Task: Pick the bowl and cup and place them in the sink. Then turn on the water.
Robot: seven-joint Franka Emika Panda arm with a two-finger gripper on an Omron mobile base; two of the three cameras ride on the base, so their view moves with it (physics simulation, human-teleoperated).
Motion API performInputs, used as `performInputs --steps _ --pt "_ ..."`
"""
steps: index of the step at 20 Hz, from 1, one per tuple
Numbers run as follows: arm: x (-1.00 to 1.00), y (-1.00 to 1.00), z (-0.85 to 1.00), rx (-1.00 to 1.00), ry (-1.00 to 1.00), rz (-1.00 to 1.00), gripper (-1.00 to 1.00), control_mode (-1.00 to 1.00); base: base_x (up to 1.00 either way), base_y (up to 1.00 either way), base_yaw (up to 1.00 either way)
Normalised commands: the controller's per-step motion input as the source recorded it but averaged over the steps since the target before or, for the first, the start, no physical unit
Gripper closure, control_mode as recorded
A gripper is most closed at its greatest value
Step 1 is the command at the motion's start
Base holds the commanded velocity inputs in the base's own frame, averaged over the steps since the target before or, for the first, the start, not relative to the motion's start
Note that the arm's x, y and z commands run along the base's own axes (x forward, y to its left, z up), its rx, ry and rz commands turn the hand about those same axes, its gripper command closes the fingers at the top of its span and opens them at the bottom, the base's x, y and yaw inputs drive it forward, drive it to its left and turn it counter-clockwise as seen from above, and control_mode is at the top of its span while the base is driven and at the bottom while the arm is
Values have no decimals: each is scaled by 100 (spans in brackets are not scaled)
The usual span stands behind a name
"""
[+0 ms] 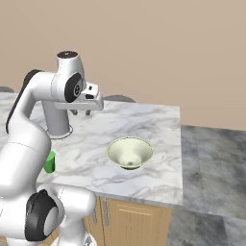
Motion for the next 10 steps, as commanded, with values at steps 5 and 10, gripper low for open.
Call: performInputs --steps 5,10 --pt "0 0 -7 0 0 0 -100 -100 0 0 0" --pt "0 0 -12 0 0 0 -100 -100 0 0 0"
